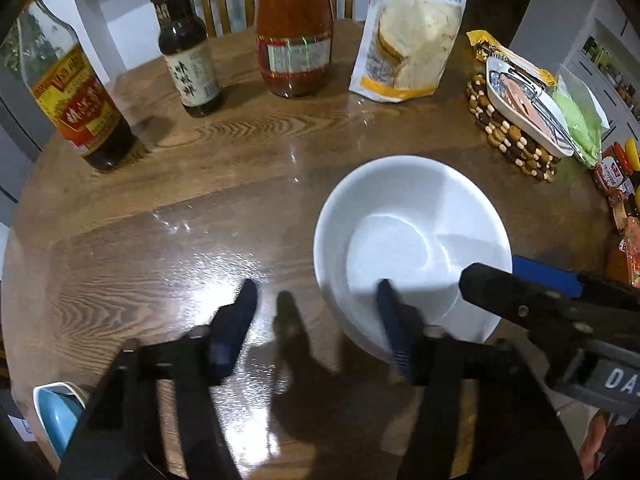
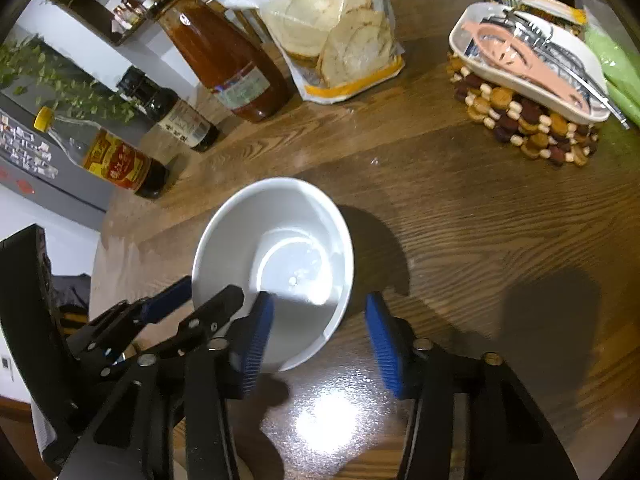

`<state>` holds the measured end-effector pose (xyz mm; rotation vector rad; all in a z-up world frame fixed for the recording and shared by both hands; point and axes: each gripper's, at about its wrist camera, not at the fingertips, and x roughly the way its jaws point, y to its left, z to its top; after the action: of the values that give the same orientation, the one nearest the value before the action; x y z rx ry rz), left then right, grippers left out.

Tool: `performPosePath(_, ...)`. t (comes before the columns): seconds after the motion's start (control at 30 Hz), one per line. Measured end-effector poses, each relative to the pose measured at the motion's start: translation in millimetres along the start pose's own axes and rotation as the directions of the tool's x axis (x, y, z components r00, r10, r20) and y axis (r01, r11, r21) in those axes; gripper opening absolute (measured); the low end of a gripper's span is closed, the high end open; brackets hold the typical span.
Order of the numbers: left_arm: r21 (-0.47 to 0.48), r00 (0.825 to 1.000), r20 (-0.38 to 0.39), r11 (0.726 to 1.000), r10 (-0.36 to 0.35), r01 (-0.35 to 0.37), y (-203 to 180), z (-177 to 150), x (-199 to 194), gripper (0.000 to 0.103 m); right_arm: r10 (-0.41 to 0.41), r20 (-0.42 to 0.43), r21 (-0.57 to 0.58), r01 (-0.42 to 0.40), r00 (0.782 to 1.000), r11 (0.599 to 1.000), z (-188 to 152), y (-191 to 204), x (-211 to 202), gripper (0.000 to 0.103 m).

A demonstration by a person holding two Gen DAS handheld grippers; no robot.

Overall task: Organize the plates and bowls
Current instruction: 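Close both grippers on the rim of the smaller white bowl and lift it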

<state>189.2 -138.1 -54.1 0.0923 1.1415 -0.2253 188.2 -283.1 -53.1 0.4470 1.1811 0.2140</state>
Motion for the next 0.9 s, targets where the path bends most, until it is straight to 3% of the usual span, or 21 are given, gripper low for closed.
performPosePath(0.03,0.000,1.000,-0.006,1.000,-0.003,0.003,0,0,2,0.038,-0.002,-0.002,-0.005,0.002,1.000,1.000,0,1,1,0.042)
performPosePath(0.1,0.000,1.000,-0.009,1.000,-0.012,0.012,-2,0,4,0.035,-0.003,-0.006,-0.020,0.003,1.000,1.000,0,2,2,0.030)
performPosePath(0.17,0.006,1.000,-0.004,1.000,-0.013,0.013,-4,0,4,0.033,-0.014,-0.004,-0.032,0.013,1.000,0.999,1,3,2,0.027)
performPosePath(0.3,0.013,1.000,-0.006,1.000,-0.024,0.024,-7,-1,4,0.020,-0.020,-0.001,-0.044,0.020,1.000,0.999,3,4,3,0.024)
performPosePath(0.53,0.023,1.000,0.012,1.000,-0.007,0.006,-10,1,3,0.020,-0.023,0.025,-0.072,0.025,0.999,0.997,-1,10,-8,0.023)
performPosePath(0.9,0.068,0.992,0.127,0.997,0.022,-0.031,-21,-8,-44,0.020,0.003,0.118,-0.105,0.009,0.993,0.994,-29,21,-54,0.023)
